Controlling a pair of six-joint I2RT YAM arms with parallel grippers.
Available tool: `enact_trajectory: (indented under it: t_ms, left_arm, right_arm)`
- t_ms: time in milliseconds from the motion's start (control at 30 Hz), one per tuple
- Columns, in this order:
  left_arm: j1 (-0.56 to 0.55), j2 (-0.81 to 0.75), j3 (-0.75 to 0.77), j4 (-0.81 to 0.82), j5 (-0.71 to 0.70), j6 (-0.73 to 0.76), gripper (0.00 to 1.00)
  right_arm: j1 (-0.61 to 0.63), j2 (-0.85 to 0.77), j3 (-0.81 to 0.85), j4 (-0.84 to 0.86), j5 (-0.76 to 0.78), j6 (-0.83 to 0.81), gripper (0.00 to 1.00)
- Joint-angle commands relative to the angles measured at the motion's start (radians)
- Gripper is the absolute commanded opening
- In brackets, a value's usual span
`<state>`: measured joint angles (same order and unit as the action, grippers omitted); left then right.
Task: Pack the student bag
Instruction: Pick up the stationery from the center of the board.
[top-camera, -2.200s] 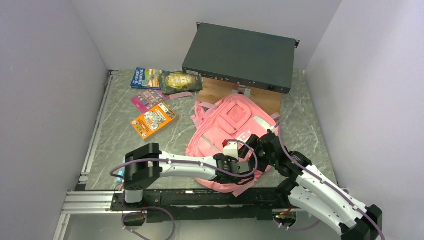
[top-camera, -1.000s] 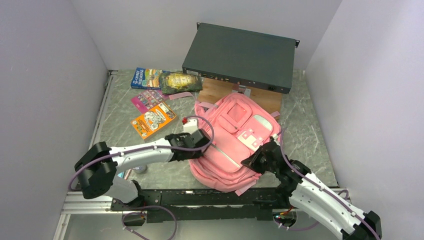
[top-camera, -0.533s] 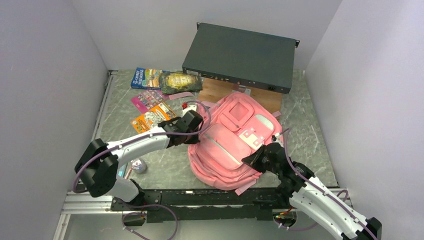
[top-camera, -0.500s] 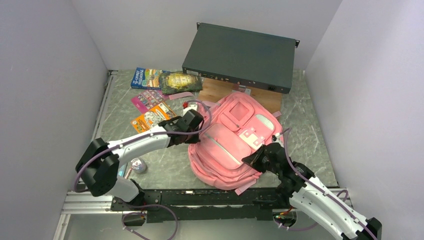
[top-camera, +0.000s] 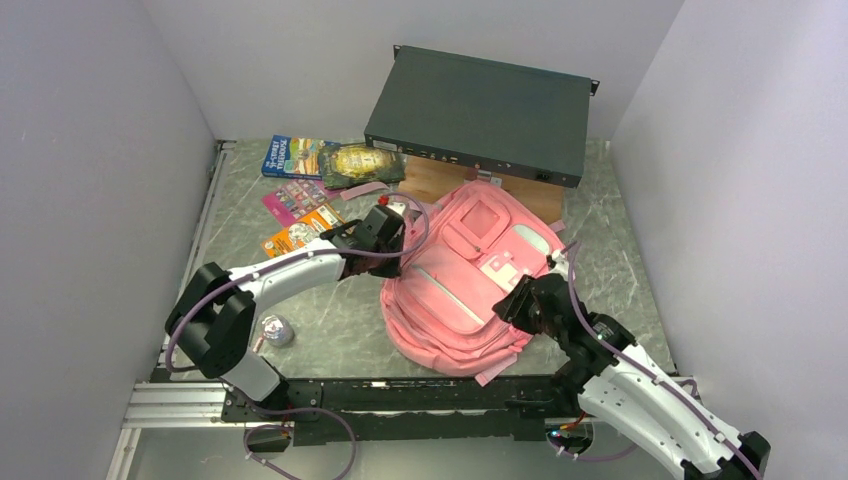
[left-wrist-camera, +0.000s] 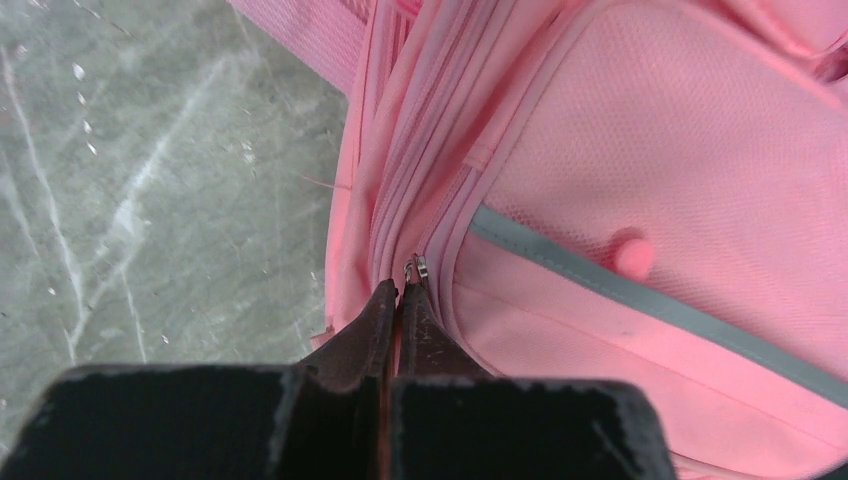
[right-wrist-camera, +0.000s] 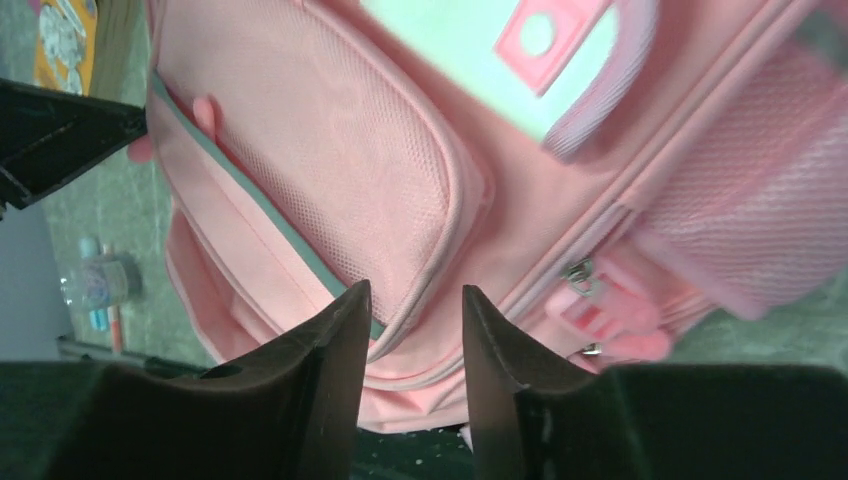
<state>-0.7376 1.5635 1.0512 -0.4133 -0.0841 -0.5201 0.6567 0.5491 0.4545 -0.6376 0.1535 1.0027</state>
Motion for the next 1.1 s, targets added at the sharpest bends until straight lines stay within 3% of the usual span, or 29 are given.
enact_trajectory:
  t_ms: [0, 100, 233, 400, 567, 600, 800, 933, 1067]
  left_arm:
    - [0.059, -0.082, -0.040, 0.125, -0.041, 0.039, 0.11]
    - [0.062, -0.126, -0.069, 0.127, -0.029, 0.050, 0.18]
    - [0.076, -0.200, -0.086, 0.110, -0.010, 0.058, 0.33]
    - [0.092, -0.306, -0.081, 0.068, 0.001, 0.094, 0.61]
    - [0.111, -0.426, -0.082, -0.032, -0.010, 0.139, 0.83]
    - [0.117, -0.452, -0.084, -0.064, -0.022, 0.143, 0.98]
    - [0.160, -0.655, -0.137, -0.239, -0.100, 0.120, 1.00]
    - [0.172, -0.749, -0.166, -0.348, -0.213, 0.034, 1.00]
    - [0.173, -0.812, -0.186, -0.408, -0.289, -0.024, 1.00]
  right_arm:
    - [-0.003, 0.005, 0.105, -0.092, 0.077, -0.140, 0.50]
    - [-0.003, 0.016, 0.142, -0.089, 0.050, -0.170, 0.62]
    - [-0.003, 0.051, 0.210, -0.045, 0.007, -0.282, 0.71]
    - [0.018, 0.155, 0.274, 0.044, -0.058, -0.424, 0.76]
    - [0.178, 0.280, 0.316, 0.157, -0.030, -0.472, 0.79]
    - [0.216, 0.318, 0.335, 0.166, -0.002, -0.477, 0.80]
    - [0.355, 0.500, 0.394, 0.206, 0.054, -0.528, 0.85]
    - [0.450, 0.614, 0.458, 0.145, 0.153, -0.583, 0.85]
    - [0.534, 0.761, 0.533, 0.034, 0.308, -0.591, 0.75]
